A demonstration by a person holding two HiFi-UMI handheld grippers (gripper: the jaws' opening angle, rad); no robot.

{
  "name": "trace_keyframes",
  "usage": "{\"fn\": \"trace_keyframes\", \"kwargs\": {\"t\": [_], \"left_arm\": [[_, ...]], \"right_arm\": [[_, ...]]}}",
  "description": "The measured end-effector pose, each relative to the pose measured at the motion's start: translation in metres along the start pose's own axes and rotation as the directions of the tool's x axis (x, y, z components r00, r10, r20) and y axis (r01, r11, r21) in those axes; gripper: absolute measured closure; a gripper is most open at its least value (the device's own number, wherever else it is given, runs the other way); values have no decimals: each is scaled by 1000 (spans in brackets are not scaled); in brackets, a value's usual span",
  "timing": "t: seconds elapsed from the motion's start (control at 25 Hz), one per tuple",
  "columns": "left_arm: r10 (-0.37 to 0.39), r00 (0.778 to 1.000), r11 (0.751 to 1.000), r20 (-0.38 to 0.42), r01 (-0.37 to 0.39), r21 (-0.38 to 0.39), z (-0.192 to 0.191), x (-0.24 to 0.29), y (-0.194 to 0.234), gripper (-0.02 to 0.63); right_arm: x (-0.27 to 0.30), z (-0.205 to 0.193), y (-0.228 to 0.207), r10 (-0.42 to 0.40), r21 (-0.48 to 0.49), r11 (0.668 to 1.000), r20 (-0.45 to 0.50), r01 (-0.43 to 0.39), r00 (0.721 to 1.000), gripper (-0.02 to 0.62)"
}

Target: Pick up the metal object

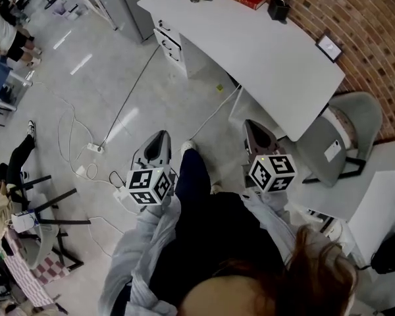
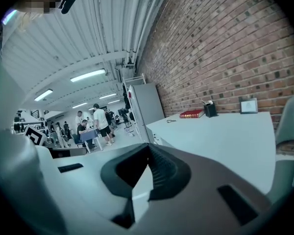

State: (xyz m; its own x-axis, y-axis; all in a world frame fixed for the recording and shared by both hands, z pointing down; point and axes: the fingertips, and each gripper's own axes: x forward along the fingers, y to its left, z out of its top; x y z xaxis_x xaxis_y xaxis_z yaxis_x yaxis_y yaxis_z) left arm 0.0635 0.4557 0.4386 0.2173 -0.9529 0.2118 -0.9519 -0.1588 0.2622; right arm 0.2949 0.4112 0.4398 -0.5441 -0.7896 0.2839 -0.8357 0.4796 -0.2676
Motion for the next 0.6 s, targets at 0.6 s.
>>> {"fn": "trace_keyframes", "kwargs": {"t": [0.6], "left_arm": [[-36,999,999,-1,36,10,85,151,97,572]], "right_arm": [[174,80,-11,-23,17,1000,14,22,1000,591]]}}
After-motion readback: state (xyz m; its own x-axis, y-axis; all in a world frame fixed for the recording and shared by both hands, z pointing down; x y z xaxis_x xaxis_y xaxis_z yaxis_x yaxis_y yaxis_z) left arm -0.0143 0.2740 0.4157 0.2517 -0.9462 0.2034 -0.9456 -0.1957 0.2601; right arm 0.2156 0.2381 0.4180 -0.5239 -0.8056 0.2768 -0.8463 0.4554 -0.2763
